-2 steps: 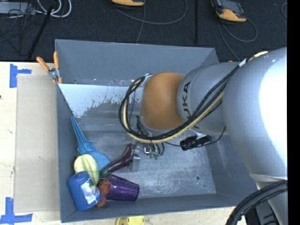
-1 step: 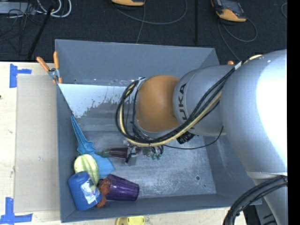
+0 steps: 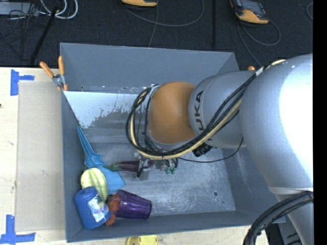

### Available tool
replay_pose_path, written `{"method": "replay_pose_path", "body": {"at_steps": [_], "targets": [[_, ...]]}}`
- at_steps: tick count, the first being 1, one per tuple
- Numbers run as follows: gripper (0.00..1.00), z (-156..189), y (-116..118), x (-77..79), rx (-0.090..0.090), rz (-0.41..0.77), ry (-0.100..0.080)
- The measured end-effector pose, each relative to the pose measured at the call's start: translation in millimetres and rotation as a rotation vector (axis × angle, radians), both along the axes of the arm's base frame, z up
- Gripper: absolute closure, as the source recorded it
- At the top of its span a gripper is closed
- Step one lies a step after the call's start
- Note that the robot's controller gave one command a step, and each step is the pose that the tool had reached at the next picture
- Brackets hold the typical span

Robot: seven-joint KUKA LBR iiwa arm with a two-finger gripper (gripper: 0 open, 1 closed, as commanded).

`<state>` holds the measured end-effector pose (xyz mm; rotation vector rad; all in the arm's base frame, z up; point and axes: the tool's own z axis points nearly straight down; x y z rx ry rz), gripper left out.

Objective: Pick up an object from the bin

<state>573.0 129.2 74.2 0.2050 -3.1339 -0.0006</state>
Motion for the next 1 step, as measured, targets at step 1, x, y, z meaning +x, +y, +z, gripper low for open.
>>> {"method": "replay_pose_path", "body": {"at_steps": [1], "targets": [[1.0, 135.0, 18.3, 2.8, 0.001, -0.052, -0.002]]}}
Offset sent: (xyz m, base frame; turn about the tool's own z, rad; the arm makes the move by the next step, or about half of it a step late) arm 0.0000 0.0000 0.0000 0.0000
